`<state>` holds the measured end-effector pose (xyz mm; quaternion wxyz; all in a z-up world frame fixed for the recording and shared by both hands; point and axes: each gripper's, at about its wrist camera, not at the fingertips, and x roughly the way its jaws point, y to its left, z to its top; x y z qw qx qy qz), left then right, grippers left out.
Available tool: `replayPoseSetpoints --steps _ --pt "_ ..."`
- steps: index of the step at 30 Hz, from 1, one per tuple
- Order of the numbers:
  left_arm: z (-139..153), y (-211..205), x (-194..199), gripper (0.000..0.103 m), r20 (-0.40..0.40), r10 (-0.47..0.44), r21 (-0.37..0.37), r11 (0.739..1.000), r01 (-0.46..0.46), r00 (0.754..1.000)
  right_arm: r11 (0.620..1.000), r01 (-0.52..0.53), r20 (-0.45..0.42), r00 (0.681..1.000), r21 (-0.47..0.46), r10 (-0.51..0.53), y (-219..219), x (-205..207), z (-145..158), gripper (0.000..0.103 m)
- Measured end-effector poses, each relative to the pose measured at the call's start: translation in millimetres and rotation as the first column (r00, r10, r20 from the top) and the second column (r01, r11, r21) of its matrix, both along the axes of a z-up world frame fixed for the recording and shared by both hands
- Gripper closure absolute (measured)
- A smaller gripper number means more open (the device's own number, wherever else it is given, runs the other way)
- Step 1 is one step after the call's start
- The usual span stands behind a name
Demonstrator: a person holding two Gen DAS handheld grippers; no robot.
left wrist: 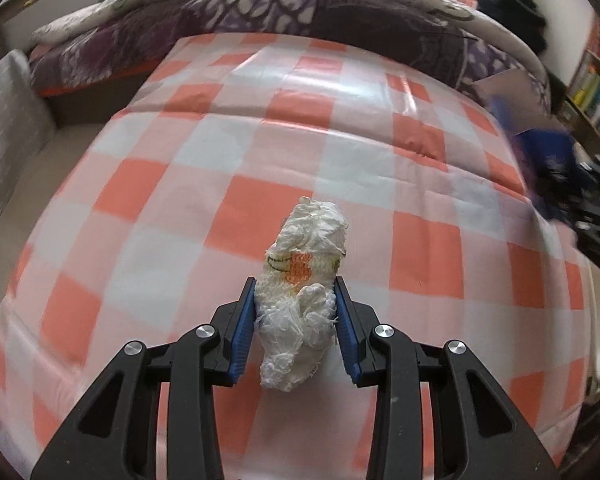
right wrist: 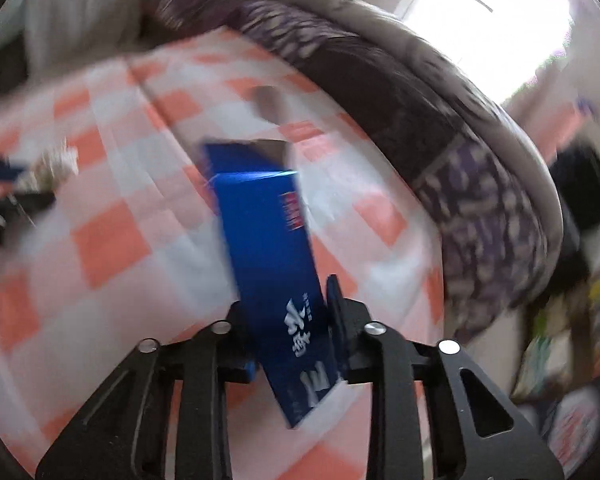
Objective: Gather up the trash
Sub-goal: 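Grasp the blue printed box with the right tool, then drop the blue box into the bin with the right tool while the left tool drops the tissue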
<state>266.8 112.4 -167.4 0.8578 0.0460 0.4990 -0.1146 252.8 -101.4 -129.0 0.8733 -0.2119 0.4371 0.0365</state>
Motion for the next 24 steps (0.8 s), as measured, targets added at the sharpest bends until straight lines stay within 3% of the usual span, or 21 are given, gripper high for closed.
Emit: replayPoseSetpoints --steps 6,11,15,21,24 --pt "64 -9 -48 0.066 0.072 0.001 0.066 0.998 -0.006 0.997 0.985 0.103 0.033 0.994 0.137 -0.108 -13 -60 43 0.083" --pt "117 -17 -85 0.066 0.126 0.018 0.052 0.998 -0.025 0.992 0.948 0.145 0.057 0.984 0.284 -0.167 -24 -108 83 0.083" --pt "149 -30 -114 0.066 0.149 0.043 0.013 0.999 -0.046 0.988 0.935 0.146 0.099 0.977 0.323 -0.187 -31 -142 102 0.083" --pt "163 -62 -138 0.066 0.149 0.067 -0.072 0.996 -0.057 0.986 0.906 0.209 0.116 0.957 0.367 -0.268 -67 -175 106 0.083" --pt "158 -78 -140 0.066 0.122 0.085 -0.127 0.99 -0.069 0.989 0.863 0.289 0.083 0.932 0.414 -0.352 -103 -182 98 0.083"
